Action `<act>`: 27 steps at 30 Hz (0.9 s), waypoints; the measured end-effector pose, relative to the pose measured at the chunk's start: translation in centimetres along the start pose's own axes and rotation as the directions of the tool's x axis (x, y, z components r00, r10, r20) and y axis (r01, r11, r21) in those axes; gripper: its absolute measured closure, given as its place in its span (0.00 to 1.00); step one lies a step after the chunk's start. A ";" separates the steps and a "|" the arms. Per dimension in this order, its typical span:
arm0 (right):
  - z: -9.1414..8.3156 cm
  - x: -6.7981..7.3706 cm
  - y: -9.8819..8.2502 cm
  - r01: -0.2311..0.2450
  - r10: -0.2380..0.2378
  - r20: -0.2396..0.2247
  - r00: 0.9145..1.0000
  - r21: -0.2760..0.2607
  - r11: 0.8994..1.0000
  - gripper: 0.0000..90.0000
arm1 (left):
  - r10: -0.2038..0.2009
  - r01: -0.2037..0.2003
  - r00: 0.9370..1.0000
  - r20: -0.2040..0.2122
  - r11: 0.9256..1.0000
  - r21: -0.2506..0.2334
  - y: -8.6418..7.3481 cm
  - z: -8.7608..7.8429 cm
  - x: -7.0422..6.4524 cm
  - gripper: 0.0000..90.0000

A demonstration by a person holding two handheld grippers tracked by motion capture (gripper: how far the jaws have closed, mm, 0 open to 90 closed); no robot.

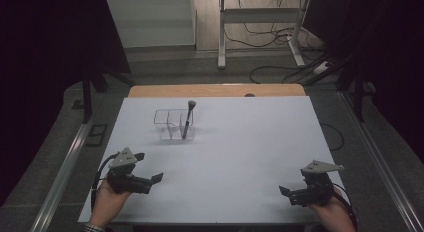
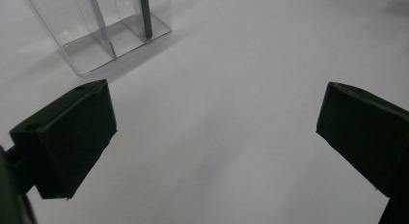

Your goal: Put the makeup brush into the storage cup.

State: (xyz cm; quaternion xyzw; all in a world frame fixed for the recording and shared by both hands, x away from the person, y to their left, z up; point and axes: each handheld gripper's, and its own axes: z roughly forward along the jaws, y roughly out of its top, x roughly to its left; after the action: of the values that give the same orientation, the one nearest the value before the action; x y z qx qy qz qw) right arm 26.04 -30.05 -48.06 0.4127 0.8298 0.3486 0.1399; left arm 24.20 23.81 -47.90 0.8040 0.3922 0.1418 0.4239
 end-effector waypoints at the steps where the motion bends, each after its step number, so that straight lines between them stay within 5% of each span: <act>1: 0.0 0.0 0.0 0.000 0.000 0.000 1.000 0.000 1.000 0.00 | 0.000 0.000 1.000 -0.002 1.000 0.002 -0.1 0.0 0.0 0.01; 27: -0.3 -0.2 0.0 -0.021 0.021 0.017 1.000 -0.027 0.999 0.00 | -0.017 0.018 0.999 -0.031 0.999 0.035 -2.6 -1.7 0.8 0.01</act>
State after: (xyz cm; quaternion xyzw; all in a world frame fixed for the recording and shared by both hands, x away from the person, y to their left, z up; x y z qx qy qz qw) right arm 26.00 -30.36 -47.82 0.4224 0.8195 0.3576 0.1488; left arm 22.45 26.19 -49.03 0.8056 0.4082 0.1435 0.4048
